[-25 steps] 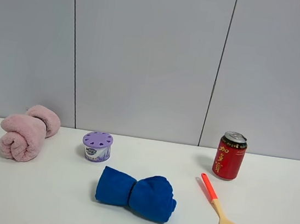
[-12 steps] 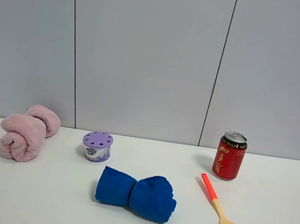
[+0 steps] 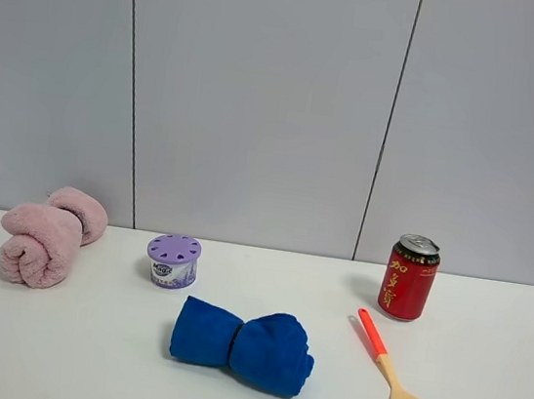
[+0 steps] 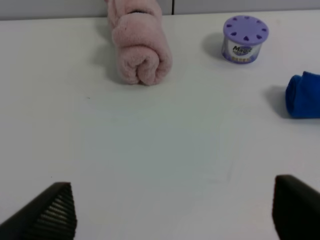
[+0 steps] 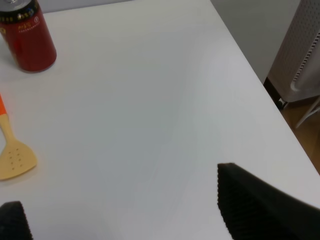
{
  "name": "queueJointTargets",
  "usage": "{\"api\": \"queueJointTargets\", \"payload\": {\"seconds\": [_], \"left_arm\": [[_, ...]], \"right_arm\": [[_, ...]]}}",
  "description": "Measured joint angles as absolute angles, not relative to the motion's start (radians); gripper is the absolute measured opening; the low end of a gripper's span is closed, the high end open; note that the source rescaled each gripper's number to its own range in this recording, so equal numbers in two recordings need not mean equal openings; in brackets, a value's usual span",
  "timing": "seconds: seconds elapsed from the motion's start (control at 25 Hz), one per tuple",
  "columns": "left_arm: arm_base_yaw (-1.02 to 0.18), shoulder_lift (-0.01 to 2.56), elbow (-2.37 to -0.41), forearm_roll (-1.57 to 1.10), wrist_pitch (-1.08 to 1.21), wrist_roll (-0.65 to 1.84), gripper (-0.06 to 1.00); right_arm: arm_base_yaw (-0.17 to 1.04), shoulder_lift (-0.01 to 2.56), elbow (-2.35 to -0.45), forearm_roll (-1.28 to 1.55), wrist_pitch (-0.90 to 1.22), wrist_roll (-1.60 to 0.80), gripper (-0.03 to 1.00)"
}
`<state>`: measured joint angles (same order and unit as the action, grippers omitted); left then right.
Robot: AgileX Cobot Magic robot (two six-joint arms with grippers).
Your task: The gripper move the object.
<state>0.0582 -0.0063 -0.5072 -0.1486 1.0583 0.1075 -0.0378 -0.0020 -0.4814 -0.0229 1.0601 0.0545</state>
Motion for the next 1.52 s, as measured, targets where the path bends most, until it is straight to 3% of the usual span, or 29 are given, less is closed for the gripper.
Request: {"api": "queueJointTargets", "payload": {"seconds": [1.52], "left_arm": [[0.058, -0.006, -0.507, -0.148, 1.058, 0.104, 0.75]], "right_arm": [[-0.038, -0.002, -0.481, -0.023, 1.06, 0.054, 1.0]]}}
